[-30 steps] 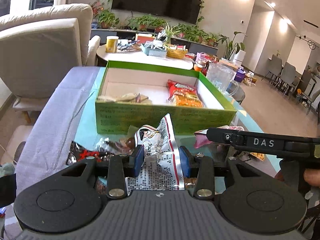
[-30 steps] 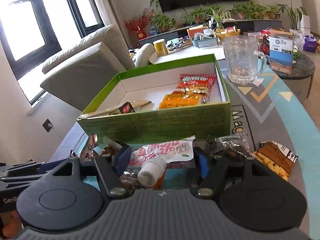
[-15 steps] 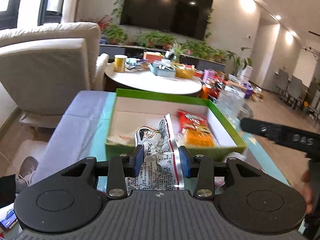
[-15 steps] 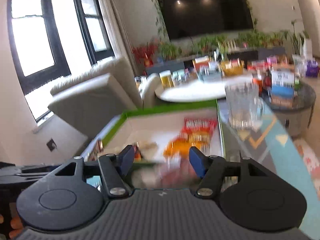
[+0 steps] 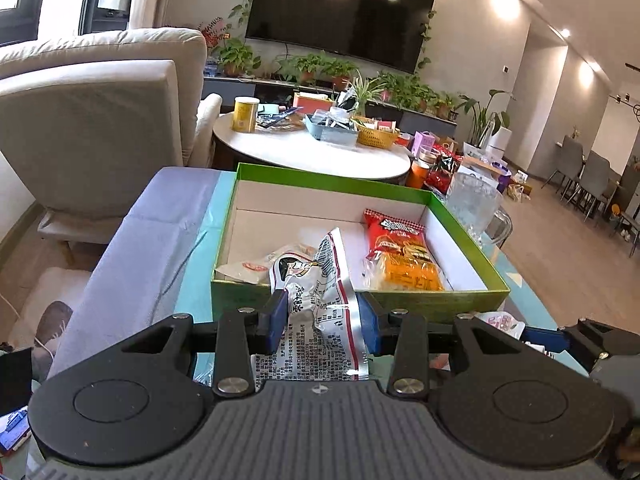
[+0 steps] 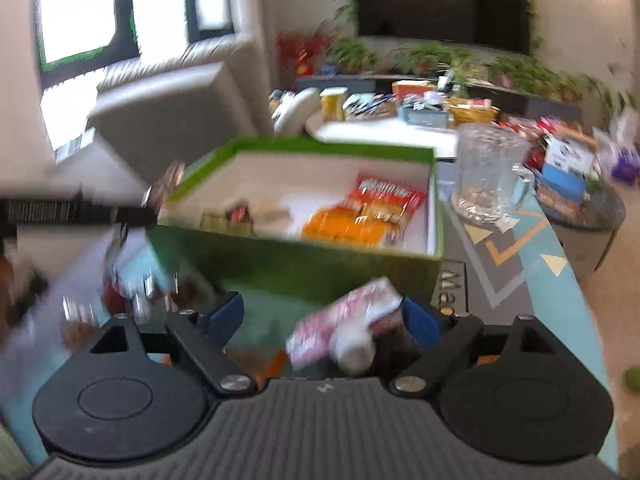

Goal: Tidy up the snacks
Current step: 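Lift both packets and move them over the green box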

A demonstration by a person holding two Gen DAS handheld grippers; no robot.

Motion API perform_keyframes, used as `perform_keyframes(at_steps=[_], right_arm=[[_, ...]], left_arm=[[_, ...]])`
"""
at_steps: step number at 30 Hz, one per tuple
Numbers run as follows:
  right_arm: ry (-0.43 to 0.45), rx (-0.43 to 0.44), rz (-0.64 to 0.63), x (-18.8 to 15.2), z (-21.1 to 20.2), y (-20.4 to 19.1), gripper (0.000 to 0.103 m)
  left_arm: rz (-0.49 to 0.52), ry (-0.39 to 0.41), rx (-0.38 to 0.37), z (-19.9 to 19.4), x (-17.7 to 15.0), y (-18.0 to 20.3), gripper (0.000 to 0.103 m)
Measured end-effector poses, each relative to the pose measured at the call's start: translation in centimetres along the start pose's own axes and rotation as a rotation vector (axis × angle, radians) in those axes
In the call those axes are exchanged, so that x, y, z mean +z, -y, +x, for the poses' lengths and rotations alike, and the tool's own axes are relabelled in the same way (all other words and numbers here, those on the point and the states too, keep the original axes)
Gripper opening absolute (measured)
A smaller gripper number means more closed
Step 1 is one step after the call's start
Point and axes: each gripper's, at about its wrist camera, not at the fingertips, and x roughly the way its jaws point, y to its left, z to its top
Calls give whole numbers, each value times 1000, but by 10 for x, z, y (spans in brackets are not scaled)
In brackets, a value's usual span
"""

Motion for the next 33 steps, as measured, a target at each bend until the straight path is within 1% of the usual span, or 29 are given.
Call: perform_keyframes(at_steps=[2,4,7,8,10,11,14,15,20,26,33], right_arm=[[-10,-55,-123,-6,5,-12,90],[-3,-98,-212,-9,11,-18,90],[-4,-101,-247,-12,22,-14,88],[-11,-94,-239,-12,25,-11,87],[-5,-87,-217,-12,28,-4,79],[-9,-73,-204,-11,27,-1,79],[1,-47,-160,-8,21,2,72],[3,-36,-145,-8,18,3,71],[47,-9,-92,-5,1,0,71],[140,21,-42,15,-18,1,70],[216,-8,15,41,-19,10,71]], left_arm=[[-2,0,0,0,0,0,36],[-3,-1,-2,-1,-1,1,36],[6,0,-1,-3,-2,2,36],[7,0,-1,-4,-2,2,36],[6,0,1,-4,-2,2,36],[4,-1,2,-4,-2,2,36],[1,-6,2,-2,-3,2,36],[1,-8,1,-2,-3,3,36],[7,-5,-5,-2,0,4,36],[9,7,-8,-2,3,5,36],[31,51,-4,2,18,10,36]])
